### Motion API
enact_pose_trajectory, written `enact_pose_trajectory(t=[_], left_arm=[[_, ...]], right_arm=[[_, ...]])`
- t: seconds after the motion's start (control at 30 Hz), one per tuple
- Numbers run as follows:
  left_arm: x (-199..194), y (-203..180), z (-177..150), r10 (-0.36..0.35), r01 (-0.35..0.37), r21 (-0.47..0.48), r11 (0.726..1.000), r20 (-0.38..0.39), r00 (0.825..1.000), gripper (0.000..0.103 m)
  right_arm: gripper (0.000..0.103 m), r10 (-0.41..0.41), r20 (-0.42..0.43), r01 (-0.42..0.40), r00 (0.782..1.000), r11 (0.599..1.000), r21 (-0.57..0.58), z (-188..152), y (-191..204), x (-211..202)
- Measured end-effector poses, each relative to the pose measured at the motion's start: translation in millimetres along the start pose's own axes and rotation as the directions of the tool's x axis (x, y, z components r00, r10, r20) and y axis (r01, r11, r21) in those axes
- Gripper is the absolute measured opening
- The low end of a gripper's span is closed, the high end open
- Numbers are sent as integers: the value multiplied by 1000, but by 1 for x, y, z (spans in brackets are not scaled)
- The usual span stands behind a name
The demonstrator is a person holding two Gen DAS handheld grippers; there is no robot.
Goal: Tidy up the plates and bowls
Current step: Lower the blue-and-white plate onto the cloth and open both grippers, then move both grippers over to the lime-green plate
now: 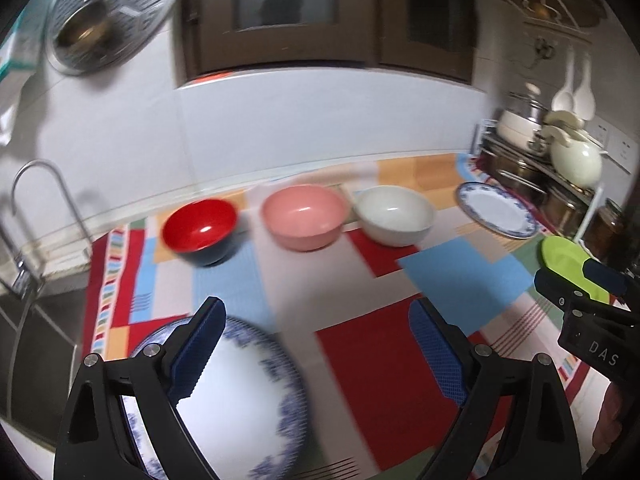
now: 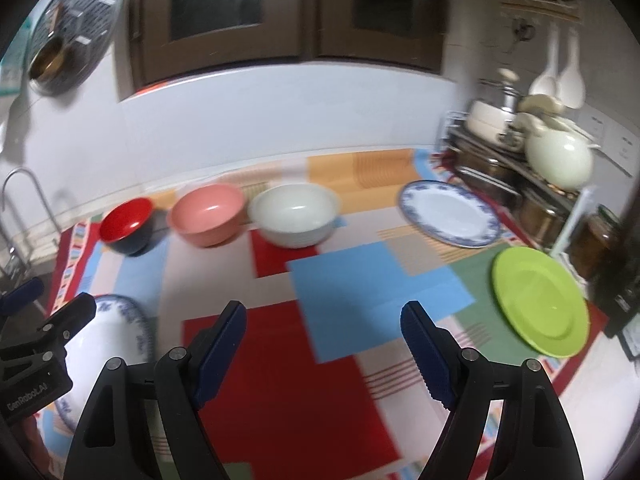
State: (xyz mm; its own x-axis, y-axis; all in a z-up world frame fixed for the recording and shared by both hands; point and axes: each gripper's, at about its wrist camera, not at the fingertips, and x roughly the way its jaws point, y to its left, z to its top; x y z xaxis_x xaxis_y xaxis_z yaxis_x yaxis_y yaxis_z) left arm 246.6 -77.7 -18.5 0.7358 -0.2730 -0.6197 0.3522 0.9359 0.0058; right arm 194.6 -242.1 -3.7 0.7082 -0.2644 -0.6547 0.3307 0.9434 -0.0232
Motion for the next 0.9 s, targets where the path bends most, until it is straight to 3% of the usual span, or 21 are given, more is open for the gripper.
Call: enact_pose_trajectory(t=[0.47, 0.9], left_arm=[[17, -105, 29, -122, 116, 115, 987, 40, 992, 94], [39, -203, 53, -225, 209, 230, 950, 45, 973, 94]], right_arm=[[80, -181, 44, 175, 983, 979, 102, 4, -108, -15], [80, -343, 48, 327, 938, 923, 203, 3, -201, -20]])
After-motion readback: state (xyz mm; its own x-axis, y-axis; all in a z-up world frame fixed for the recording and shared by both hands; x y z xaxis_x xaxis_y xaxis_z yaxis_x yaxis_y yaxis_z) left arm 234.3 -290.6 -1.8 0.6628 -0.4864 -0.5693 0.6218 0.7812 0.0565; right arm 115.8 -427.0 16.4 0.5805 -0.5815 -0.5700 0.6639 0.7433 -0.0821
